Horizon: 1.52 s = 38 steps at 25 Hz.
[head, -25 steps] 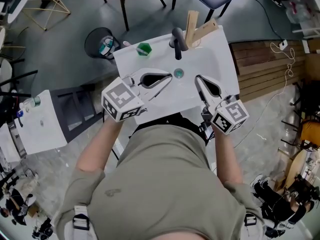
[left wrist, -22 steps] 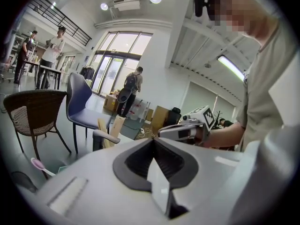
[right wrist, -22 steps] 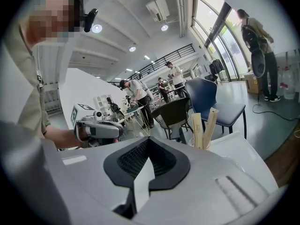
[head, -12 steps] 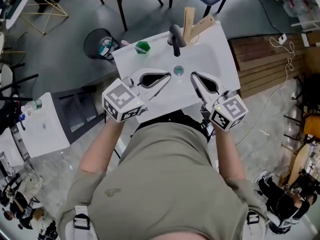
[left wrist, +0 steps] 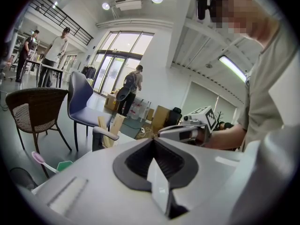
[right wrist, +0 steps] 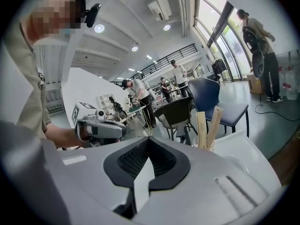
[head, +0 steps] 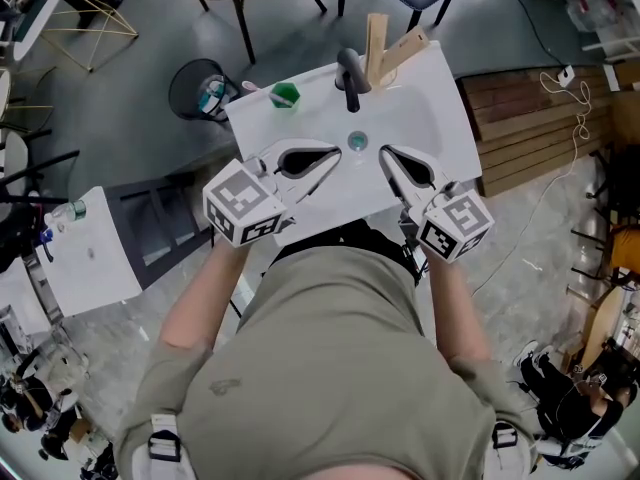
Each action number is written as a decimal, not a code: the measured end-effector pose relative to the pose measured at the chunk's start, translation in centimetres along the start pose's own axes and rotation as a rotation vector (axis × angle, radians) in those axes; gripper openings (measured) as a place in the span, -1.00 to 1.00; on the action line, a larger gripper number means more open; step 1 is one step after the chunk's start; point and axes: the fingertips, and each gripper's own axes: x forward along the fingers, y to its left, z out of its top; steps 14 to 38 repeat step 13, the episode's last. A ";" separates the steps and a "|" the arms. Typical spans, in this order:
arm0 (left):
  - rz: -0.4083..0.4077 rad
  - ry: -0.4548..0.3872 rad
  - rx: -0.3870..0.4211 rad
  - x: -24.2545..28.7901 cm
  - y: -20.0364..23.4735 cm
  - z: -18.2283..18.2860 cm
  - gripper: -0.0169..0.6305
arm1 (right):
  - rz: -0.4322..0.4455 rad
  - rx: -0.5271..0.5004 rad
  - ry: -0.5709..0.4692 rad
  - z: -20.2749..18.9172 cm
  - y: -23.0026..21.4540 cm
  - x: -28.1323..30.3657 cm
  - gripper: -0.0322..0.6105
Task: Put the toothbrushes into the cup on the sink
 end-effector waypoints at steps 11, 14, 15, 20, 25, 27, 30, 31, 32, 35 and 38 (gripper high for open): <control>0.010 0.017 0.001 0.1 -0.5 -0.4 -0.93 | 0.006 0.010 -0.012 -0.2 -0.3 0.0 -0.87; 0.010 0.018 0.000 0.3 -0.7 -0.4 -0.93 | 0.009 0.010 -0.010 -0.3 -0.4 0.0 -0.87; 0.010 0.018 0.000 0.3 -0.7 -0.4 -0.93 | 0.009 0.010 -0.010 -0.3 -0.4 0.0 -0.87; 0.010 0.018 0.000 0.3 -0.7 -0.4 -0.93 | 0.009 0.010 -0.010 -0.3 -0.4 0.0 -0.87; 0.010 0.018 0.000 0.3 -0.7 -0.4 -0.93 | 0.009 0.010 -0.010 -0.3 -0.4 0.0 -0.87; 0.010 0.018 0.000 0.3 -0.7 -0.4 -0.93 | 0.009 0.010 -0.010 -0.3 -0.4 0.0 -0.87; 0.010 0.018 0.000 0.3 -0.7 -0.4 -0.93 | 0.009 0.010 -0.010 -0.3 -0.4 0.0 -0.87; 0.010 0.018 0.000 0.3 -0.7 -0.4 -0.93 | 0.009 0.010 -0.010 -0.3 -0.4 0.0 -0.87; 0.010 0.018 0.000 0.3 -0.7 -0.4 -0.93 | 0.009 0.010 -0.010 -0.3 -0.4 0.0 -0.87; 0.010 0.018 0.000 0.3 -0.7 -0.4 -0.93 | 0.009 0.010 -0.010 -0.3 -0.4 0.0 -0.87; 0.010 0.018 0.000 0.3 -0.7 -0.4 -0.93 | 0.009 0.010 -0.010 -0.3 -0.4 0.0 -0.87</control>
